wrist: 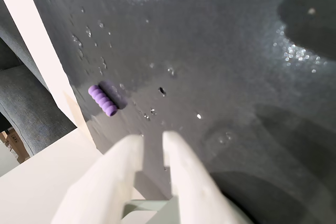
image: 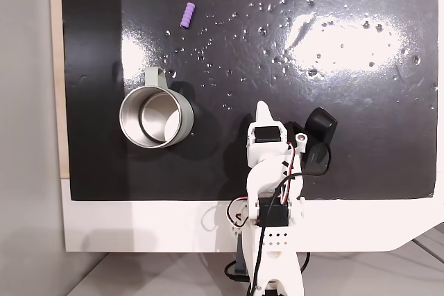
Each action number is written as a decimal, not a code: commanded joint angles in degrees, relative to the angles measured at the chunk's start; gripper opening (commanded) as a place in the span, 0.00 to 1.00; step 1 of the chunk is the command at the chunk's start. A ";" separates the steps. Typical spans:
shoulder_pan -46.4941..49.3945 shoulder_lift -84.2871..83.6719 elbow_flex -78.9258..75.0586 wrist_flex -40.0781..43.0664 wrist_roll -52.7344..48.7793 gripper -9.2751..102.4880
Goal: Grasp a pengrip and put it in the cup.
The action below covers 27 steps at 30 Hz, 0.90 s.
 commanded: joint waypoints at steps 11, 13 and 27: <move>-0.44 0.79 -0.26 -1.76 -0.70 0.08; -0.44 0.79 -0.26 -1.76 -0.79 0.08; -3.60 -11.43 -22.85 7.56 -9.84 0.08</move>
